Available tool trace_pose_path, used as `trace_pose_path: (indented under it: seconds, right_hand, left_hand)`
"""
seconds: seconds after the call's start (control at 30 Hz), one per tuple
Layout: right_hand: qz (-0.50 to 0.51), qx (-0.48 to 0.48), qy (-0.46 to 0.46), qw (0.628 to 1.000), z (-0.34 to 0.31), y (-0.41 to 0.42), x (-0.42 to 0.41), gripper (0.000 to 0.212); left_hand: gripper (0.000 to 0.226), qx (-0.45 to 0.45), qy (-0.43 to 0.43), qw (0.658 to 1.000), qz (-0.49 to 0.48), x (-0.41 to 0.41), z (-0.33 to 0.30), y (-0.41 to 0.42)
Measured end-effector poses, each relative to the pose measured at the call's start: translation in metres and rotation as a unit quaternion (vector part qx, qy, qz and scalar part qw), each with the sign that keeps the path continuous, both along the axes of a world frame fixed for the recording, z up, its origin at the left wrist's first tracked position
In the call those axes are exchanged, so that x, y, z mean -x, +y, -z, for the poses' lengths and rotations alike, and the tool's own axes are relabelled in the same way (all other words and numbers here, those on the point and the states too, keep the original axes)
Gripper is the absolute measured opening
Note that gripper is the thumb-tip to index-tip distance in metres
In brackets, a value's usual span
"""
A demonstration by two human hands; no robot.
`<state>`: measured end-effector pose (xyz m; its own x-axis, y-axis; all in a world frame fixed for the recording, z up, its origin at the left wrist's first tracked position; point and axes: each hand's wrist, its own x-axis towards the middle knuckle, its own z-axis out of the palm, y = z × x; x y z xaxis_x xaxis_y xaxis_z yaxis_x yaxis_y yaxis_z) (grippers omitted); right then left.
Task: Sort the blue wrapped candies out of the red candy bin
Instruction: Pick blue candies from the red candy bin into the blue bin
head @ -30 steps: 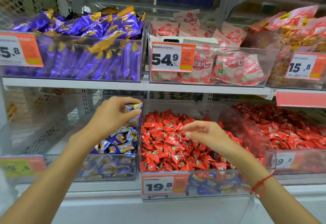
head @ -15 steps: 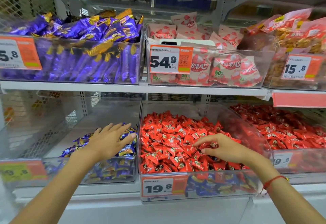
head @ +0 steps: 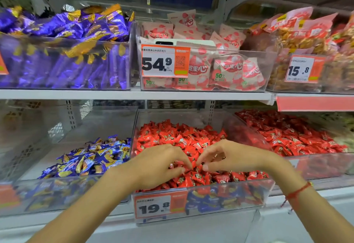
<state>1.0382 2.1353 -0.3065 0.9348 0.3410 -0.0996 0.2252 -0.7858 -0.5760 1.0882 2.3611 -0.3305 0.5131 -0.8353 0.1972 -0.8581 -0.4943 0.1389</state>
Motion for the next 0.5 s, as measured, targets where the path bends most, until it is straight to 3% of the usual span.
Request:
trace_pose_path:
  seconds: [0.07,0.17,0.3,0.5]
  right_hand:
    - [-0.010,0.035,-0.022,0.999,0.010,-0.002,-0.005,0.032]
    - [-0.030,0.071,-0.012,0.997,0.031,-0.006,-0.020,0.043]
    - [-0.026,0.091,-0.073,0.993,0.045,-0.011,-0.043,0.043]
    - [0.049,0.210,-0.173,0.961,0.042,-0.028,-0.053,0.041]
  left_hand:
    - [0.036,-0.092,0.014,0.995,0.031,-0.012,0.008,-0.010]
    - [0.045,-0.174,-0.036,0.983,0.035,-0.030,0.005,-0.023]
    - [0.038,-0.164,-0.087,0.982,0.020,-0.054,0.006,-0.035]
    - [0.031,-0.117,-0.162,0.979,-0.037,-0.075,0.010,-0.041]
